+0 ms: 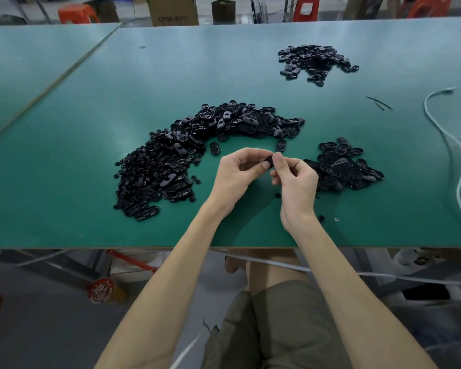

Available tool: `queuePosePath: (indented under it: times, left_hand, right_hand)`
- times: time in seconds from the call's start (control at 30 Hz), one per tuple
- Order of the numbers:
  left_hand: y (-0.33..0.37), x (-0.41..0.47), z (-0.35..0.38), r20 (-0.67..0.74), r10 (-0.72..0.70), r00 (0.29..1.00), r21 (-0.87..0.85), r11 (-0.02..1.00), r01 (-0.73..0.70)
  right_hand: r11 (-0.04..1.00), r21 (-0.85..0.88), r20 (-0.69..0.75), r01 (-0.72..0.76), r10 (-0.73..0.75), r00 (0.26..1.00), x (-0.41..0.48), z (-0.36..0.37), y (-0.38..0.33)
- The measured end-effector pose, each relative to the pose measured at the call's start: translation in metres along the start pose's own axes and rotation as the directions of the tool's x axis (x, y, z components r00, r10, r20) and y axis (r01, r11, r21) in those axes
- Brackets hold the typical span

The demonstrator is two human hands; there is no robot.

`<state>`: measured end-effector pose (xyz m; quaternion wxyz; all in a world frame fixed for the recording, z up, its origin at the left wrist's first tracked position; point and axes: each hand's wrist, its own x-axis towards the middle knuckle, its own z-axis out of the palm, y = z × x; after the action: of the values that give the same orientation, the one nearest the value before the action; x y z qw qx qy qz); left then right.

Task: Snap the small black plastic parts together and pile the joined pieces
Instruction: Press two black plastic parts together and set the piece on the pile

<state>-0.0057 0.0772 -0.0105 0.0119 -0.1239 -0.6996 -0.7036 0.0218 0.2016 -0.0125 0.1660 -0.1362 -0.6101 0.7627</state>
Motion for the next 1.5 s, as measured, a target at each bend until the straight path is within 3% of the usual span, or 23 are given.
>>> queuePosePath:
  times: [0.47,0.6,0.87,1.1,1.17,1.23,1.3,1.4,1.47,1.5]
  left_hand:
    - [-0.001,0.001,0.0,-0.025,-0.015,1.0,0.03,0.999,0.015]
    - [0.002,0.001,0.001,-0.089,-0.003,0.996,0.046,0.999,0.007]
    - [0.045,0.027,0.026,-0.085,0.065,0.994,0.318,0.947,-0.035]
    - [0.068,0.038,0.083,0.149,0.109,0.983,0.439,0.883,-0.165]
    - [0.064,0.038,0.091,0.181,0.071,0.981,0.469,0.871,-0.149]
    - [0.058,0.034,0.09,0.197,0.057,0.979,0.496,0.855,-0.15]
    - [0.054,0.03,0.08,0.161,0.076,0.984,0.498,0.855,-0.148]
    - [0.049,0.028,0.052,0.012,0.083,0.996,0.494,0.866,-0.078]
    - [0.044,0.031,0.028,-0.088,0.083,0.993,0.6,0.8,-0.014]
    - [0.039,0.033,0.015,-0.131,0.076,0.988,0.697,0.716,0.037]
  right_hand:
    - [1.0,-0.014,0.02,0.0,0.0,1.0,0.001,-0.001,0.002]
    - [0.999,-0.042,-0.007,0.007,-0.007,1.0,0.002,0.001,0.003]
    - [1.0,-0.01,-0.008,0.001,-0.001,1.0,0.003,0.002,0.002]
    - [0.978,-0.195,0.073,0.079,-0.066,0.995,-0.001,-0.002,0.002]
    - [0.983,-0.136,0.053,0.122,-0.116,0.992,-0.005,-0.003,-0.002]
    - [0.997,0.054,0.086,0.049,-0.053,0.995,-0.005,-0.006,-0.003]
    - [0.992,0.117,0.106,-0.037,0.024,0.994,-0.005,-0.002,-0.006]
    - [1.0,-0.02,0.024,0.004,-0.004,1.0,-0.003,0.001,-0.002]
    - [0.997,-0.073,0.001,0.014,-0.014,1.0,-0.002,0.001,0.0]
    - [0.997,-0.078,0.0,0.013,-0.013,1.0,-0.002,0.001,0.001]
